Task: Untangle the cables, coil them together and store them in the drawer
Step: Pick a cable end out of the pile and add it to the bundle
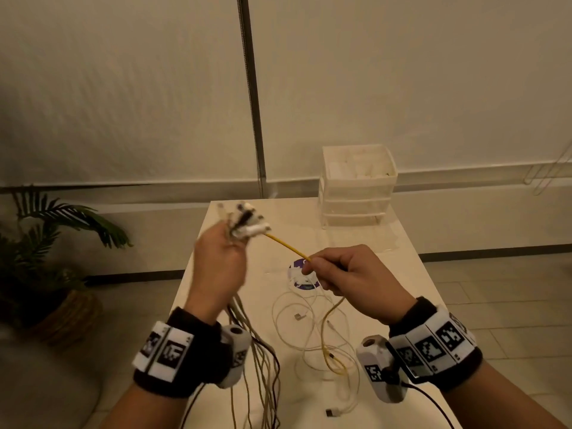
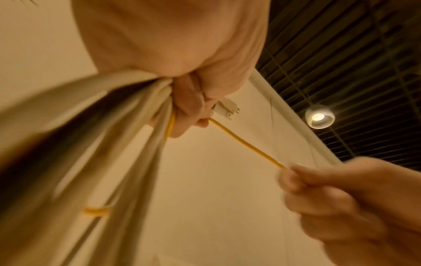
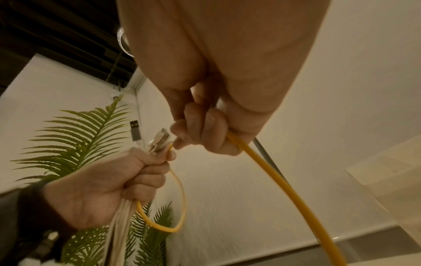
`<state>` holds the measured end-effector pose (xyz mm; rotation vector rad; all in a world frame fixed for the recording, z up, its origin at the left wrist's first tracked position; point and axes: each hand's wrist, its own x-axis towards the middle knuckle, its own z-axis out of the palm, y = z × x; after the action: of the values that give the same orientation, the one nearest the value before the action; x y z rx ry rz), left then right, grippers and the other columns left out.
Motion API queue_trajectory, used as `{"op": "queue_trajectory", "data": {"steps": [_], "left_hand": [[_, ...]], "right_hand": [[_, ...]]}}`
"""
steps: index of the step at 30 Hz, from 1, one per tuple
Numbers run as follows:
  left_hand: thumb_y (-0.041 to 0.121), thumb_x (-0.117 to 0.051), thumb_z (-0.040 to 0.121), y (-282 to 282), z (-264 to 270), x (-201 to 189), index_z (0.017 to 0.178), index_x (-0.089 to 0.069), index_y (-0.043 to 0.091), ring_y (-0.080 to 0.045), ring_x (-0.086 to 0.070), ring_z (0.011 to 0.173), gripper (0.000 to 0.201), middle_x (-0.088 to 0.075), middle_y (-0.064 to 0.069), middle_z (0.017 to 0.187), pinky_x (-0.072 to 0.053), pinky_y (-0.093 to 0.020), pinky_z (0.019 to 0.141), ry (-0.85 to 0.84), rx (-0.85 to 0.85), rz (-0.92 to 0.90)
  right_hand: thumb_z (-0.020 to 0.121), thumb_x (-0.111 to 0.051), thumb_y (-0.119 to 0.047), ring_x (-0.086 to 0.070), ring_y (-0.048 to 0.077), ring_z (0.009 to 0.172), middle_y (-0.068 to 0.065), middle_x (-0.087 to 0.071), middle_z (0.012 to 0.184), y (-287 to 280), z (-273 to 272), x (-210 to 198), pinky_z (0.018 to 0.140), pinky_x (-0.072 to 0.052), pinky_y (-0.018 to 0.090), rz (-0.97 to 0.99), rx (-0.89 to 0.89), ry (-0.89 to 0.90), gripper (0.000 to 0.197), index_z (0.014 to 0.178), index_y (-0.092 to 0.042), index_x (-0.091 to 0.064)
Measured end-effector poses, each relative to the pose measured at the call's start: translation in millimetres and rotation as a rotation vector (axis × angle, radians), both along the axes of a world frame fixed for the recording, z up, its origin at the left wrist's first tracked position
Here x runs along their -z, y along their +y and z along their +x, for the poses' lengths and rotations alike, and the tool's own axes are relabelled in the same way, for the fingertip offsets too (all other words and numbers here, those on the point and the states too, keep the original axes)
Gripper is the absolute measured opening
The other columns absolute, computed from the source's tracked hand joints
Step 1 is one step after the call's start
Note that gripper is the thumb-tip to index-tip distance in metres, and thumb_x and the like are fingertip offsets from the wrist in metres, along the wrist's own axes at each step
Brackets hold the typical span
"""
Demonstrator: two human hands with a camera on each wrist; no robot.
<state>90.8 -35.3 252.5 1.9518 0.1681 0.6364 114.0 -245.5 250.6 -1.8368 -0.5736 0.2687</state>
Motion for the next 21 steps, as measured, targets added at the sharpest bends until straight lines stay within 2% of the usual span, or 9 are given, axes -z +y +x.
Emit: {"op": "queue_trajectory", "data": {"steps": [3, 7, 9, 11, 14, 15, 17, 19, 21], "left_hand": [[0.032, -0.055, 0.097, 36.3, 6.2, -2.3, 0.085, -0.069, 0.023, -0.018, -0.046, 0.056, 0.020, -0.053, 0.002, 0.064, -0.040, -0.032, 0.050, 0.014, -0.183, -0.075], [0.035, -0.058, 0.094, 63.2, 6.0, -5.2, 0.079, -0.065, 0.031, -0.020, -0.050, 0.067, 0.017, -0.054, 0.003, 0.071, -0.042, -0.039, 0.064, 0.012, -0.373, -0.262], [0.028, -0.055, 0.097, 56.2, -0.9, -8.9, 0.087, -0.065, 0.028, -0.020, -0.052, 0.066, 0.014, -0.058, -0.002, 0.075, -0.041, -0.032, 0.058, 0.039, -0.360, -0.093], [0.018, -0.054, 0.098, 34.2, -14.6, -17.6, 0.108, -0.067, 0.022, -0.011, -0.046, 0.059, 0.017, -0.056, 0.003, 0.072, -0.038, -0.017, 0.055, 0.001, -0.317, 0.133], [-0.004, -0.055, 0.090, -3.8, -32.7, -20.2, 0.136, -0.054, 0.023, 0.006, -0.056, 0.067, 0.053, -0.058, 0.020, 0.079, -0.039, 0.002, 0.065, -0.093, -0.075, 0.342], [-0.009, -0.055, 0.085, -13.4, -34.3, -16.4, 0.134, -0.057, 0.024, 0.011, -0.060, 0.074, 0.059, -0.064, 0.019, 0.084, -0.043, 0.001, 0.070, -0.048, 0.070, 0.367], [-0.009, -0.053, 0.079, -28.4, -33.3, -5.8, 0.115, -0.067, 0.027, 0.000, -0.065, 0.080, 0.053, -0.073, 0.012, 0.087, -0.047, -0.009, 0.070, 0.065, 0.283, 0.420], [-0.007, -0.049, 0.078, -33.6, -31.9, 0.2, 0.093, -0.064, 0.030, 0.001, -0.060, 0.071, 0.042, -0.067, 0.015, 0.074, -0.041, -0.010, 0.061, 0.101, 0.309, 0.399], [-0.009, -0.049, 0.079, -30.4, -27.3, -0.2, 0.087, -0.063, 0.032, 0.005, -0.053, 0.065, 0.044, -0.056, 0.023, 0.067, -0.037, -0.005, 0.059, 0.079, 0.234, 0.376]], "right_hand": [[0.096, -0.054, -0.017, -0.051, 0.004, 0.057, -0.005, -0.056, 0.062, -3.4, 5.8, 0.1, 0.056, -0.041, 0.013, -0.024, -0.015, 0.029, 0.023, 0.087, -0.013, -0.074], [0.095, -0.054, -0.018, -0.048, 0.002, 0.055, -0.003, -0.056, 0.061, -0.7, 16.9, 0.9, 0.055, -0.039, 0.016, -0.118, -0.007, -0.022, 0.022, 0.087, -0.015, -0.074], [0.095, -0.054, -0.018, -0.047, 0.001, 0.053, -0.006, -0.055, 0.058, -1.0, 19.9, 2.4, 0.054, -0.038, 0.016, -0.154, 0.007, -0.029, 0.023, 0.086, -0.014, -0.074], [0.096, -0.053, -0.017, -0.049, 0.000, 0.052, -0.010, -0.055, 0.055, -0.5, 19.5, 4.3, 0.054, -0.038, 0.013, -0.173, 0.008, -0.032, 0.023, 0.085, -0.013, -0.074], [0.096, -0.053, -0.017, -0.047, 0.000, 0.050, -0.009, -0.053, 0.054, 6.0, 15.3, 4.9, 0.053, -0.038, 0.012, -0.165, 0.002, -0.023, 0.024, 0.084, -0.012, -0.073], [0.096, -0.053, -0.016, -0.046, 0.000, 0.048, -0.008, -0.052, 0.054, 8.1, 14.4, 4.2, 0.052, -0.038, 0.013, -0.147, -0.003, -0.011, 0.024, 0.084, -0.010, -0.073], [0.097, -0.050, -0.013, -0.042, 0.001, 0.047, -0.005, -0.051, 0.055, 11.0, 13.2, 2.7, 0.052, -0.036, 0.017, -0.105, -0.036, 0.017, 0.025, 0.088, -0.001, -0.070], [0.097, -0.048, -0.011, -0.040, 0.007, 0.049, 0.002, -0.051, 0.058, 11.2, 10.6, 1.4, 0.052, -0.034, 0.023, -0.067, -0.066, 0.050, 0.026, 0.088, 0.004, -0.067], [0.098, -0.049, -0.013, -0.038, 0.011, 0.051, 0.004, -0.050, 0.059, 10.2, 6.2, 0.3, 0.051, -0.033, 0.024, -0.003, -0.075, 0.097, 0.028, 0.081, -0.003, -0.069]]}}
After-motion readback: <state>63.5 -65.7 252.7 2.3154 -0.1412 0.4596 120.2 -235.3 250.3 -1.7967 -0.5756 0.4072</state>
